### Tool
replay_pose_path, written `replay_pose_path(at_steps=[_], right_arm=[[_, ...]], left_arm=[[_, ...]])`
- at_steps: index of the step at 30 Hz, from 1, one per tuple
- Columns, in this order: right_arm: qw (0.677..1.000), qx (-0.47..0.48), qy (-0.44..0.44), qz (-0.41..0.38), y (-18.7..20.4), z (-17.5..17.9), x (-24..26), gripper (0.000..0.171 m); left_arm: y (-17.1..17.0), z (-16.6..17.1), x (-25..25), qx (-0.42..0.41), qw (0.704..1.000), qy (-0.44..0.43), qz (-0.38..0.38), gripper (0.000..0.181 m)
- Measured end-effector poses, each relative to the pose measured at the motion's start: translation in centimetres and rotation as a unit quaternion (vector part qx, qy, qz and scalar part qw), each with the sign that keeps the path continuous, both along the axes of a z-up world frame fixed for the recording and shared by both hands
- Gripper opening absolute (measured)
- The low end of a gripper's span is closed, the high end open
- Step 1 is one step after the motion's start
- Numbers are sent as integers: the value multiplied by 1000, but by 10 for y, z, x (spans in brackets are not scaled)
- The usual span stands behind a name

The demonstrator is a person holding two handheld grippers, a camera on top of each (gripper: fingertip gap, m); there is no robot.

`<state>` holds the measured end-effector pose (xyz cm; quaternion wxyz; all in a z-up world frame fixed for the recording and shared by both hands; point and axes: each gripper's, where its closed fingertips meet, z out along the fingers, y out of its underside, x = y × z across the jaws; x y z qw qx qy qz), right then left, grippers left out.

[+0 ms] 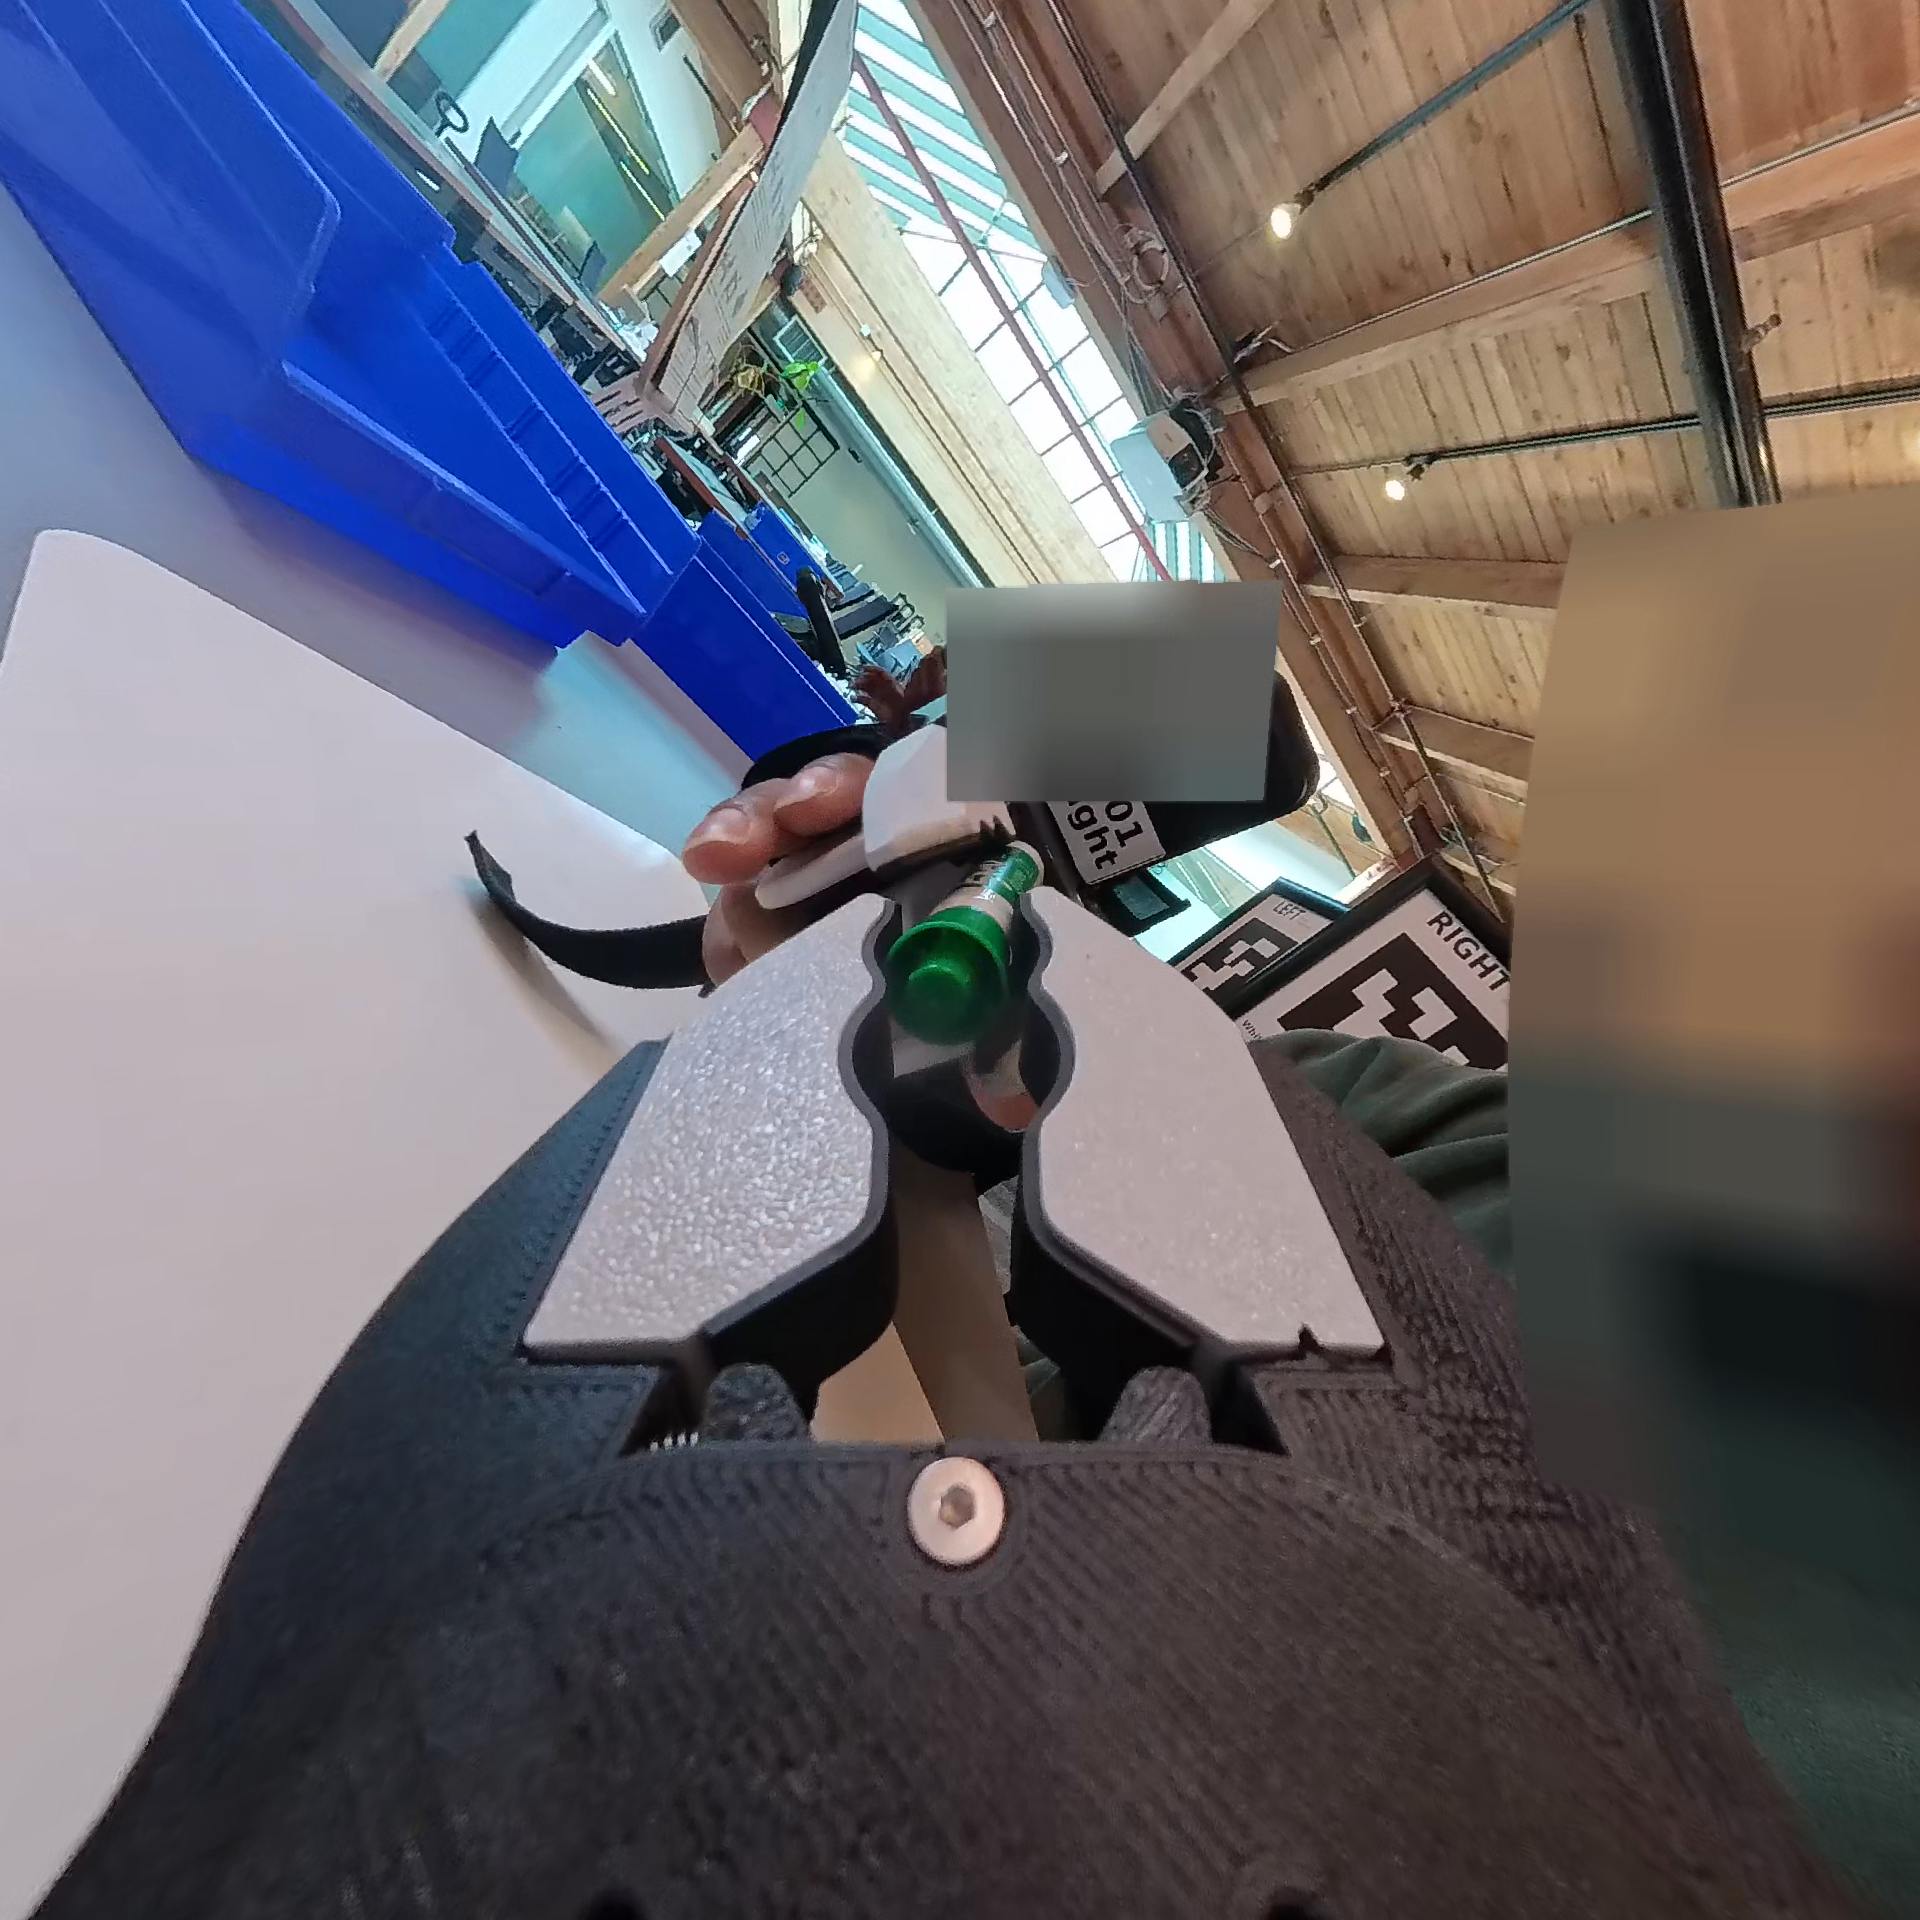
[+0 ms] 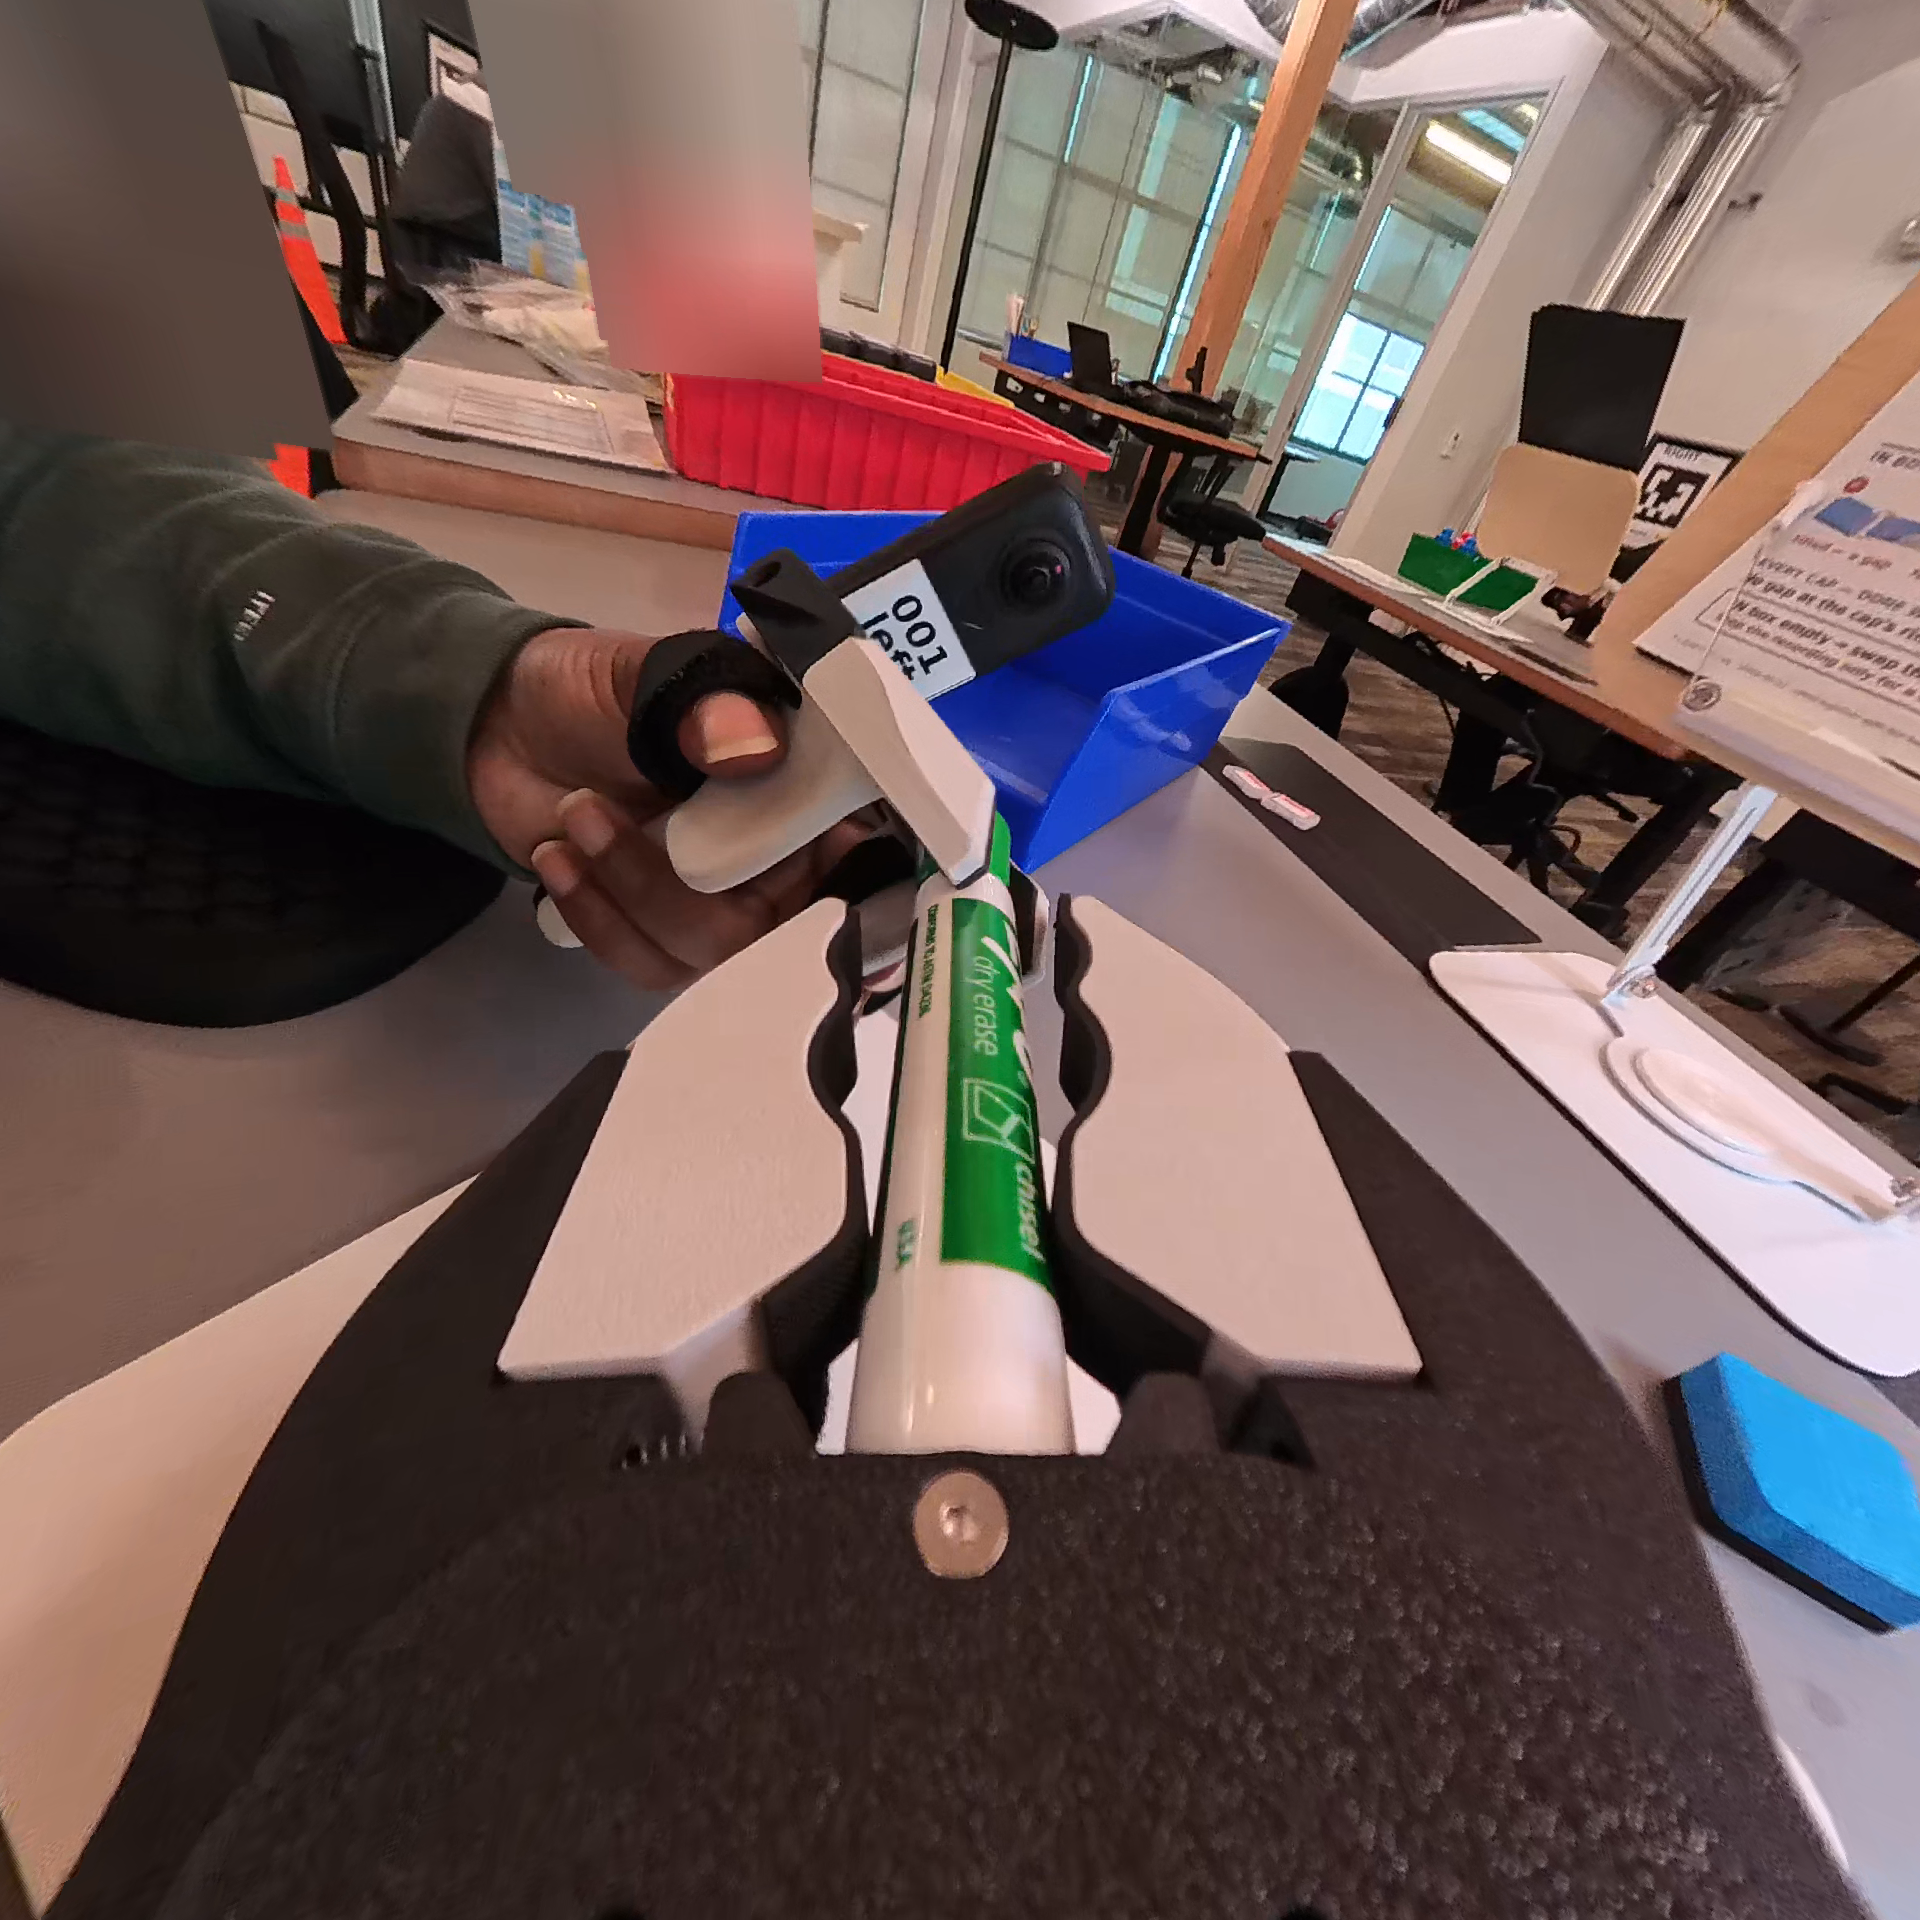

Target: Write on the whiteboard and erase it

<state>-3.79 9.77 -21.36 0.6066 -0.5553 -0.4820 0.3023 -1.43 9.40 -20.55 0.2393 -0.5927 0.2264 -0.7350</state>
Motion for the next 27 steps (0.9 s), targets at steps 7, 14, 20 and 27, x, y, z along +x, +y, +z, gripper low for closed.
replay_pose_path(at_steps=[7,14,20,27], right_arm=[[1000,-14,7,-5,0,2,2,33],[999,-38,20,-3,4,4,0,33],[999,-45,28,2,3,6,-1,33],[997,-46,52,18,-4,19,-7,31]], left_arm=[[0,0,1,-19,1000,-11,-4,21],[3,4,-2,-17,1000,-25,-3,22],[3,8,-4,6,1000,-23,-9,19],[-4,16,-9,13,999,-32,-22,19]])
